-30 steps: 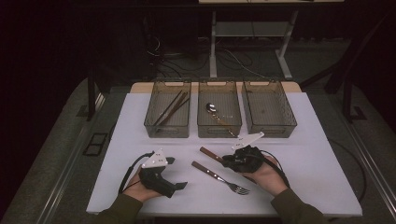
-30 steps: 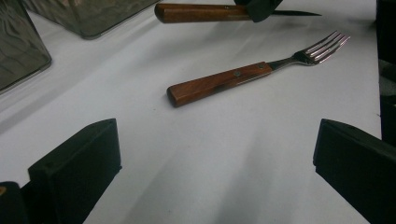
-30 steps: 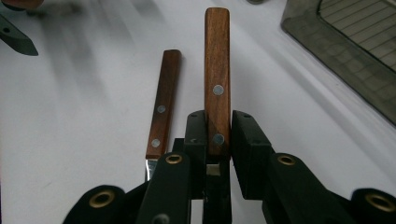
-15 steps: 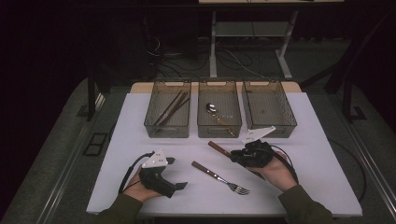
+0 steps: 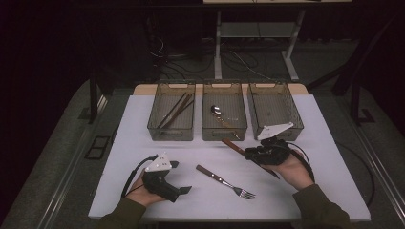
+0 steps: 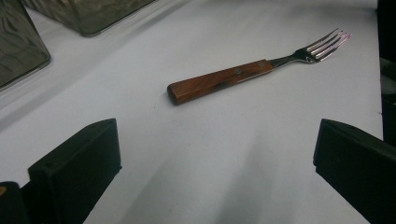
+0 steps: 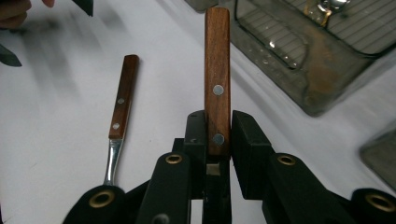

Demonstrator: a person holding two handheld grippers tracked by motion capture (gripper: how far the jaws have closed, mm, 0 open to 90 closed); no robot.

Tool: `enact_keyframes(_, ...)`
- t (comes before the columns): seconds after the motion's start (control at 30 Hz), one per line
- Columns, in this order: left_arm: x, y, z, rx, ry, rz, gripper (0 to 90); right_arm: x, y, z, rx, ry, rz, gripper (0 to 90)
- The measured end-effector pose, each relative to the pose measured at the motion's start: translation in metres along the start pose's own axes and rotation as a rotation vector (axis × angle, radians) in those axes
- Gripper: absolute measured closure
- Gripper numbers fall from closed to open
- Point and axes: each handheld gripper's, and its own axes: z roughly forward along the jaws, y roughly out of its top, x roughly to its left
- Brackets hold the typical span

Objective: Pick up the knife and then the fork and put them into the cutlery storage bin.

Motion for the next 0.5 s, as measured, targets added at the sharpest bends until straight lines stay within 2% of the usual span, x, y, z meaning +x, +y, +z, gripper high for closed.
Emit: enact_keyframes(0.5, 0.0, 0.0, 0.0, 0.0, -0.003, -0.003, 0.0, -0.033, 0.011, -0.032, -0.043, -0.067, 0.053, 76.5)
